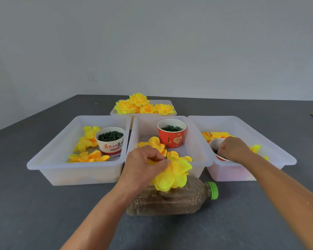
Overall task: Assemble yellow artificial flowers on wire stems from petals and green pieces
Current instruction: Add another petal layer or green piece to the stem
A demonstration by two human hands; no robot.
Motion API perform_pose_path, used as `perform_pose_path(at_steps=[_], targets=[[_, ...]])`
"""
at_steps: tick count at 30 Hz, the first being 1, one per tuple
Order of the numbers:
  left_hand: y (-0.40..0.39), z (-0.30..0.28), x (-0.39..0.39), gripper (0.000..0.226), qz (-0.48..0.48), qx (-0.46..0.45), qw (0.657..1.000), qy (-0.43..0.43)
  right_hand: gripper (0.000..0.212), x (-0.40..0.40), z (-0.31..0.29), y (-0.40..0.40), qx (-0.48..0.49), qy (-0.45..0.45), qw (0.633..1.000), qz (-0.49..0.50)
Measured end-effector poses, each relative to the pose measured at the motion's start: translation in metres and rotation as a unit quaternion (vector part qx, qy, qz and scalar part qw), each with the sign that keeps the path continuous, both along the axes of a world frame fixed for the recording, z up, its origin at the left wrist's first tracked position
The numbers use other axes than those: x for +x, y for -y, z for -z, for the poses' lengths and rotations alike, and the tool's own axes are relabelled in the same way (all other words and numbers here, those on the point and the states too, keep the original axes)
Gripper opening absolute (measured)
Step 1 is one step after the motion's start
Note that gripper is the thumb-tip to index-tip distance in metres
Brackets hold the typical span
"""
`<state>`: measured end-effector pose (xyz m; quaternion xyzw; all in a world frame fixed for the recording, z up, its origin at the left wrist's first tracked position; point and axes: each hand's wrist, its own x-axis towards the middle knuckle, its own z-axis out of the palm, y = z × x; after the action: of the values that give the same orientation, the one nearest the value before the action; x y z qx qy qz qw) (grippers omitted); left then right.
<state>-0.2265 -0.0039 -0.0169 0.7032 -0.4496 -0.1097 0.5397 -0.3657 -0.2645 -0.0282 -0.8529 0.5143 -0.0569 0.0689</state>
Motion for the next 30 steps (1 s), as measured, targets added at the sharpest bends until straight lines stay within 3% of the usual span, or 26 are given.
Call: perform_pose_path(at_steps=[2,4,6,8,12,21,23,30], targets=[[0.000,0.001,0.001,0.018,-0.001,0.000,1.000,0.002,0.020,-0.001,-0.004,-0.002,0.030,0.047,0.998,0.008],[0.001,0.002,0.002,0.019,-0.002,-0.001,1.000,0.007,0.014,-0.005,-0.010,-0.003,0.098,0.168,0.979,0.060],[0.001,0.003,0.003,0.022,0.001,-0.005,1.000,0.013,0.007,-0.011,-0.015,-0.001,0.193,0.310,0.926,0.095],[0.001,0.003,0.003,0.021,0.002,-0.009,1.000,0.014,0.009,-0.018,-0.019,0.001,0.278,0.384,0.876,0.094],[0.002,0.005,0.003,0.019,0.002,-0.010,1.000,0.016,0.008,-0.026,-0.020,0.001,0.356,0.449,0.816,0.072],[0.002,0.005,0.004,0.015,-0.001,-0.005,1.000,0.023,0.015,-0.028,-0.016,-0.006,0.368,0.591,0.717,0.044],[0.002,0.005,0.003,0.018,0.003,-0.006,1.000,0.027,0.022,-0.028,-0.020,-0.013,0.362,0.603,0.711,0.015],[0.001,0.004,0.002,0.017,-0.001,-0.008,0.999,0.050,0.019,-0.008,-0.053,-0.086,0.433,0.629,0.630,-0.140]])
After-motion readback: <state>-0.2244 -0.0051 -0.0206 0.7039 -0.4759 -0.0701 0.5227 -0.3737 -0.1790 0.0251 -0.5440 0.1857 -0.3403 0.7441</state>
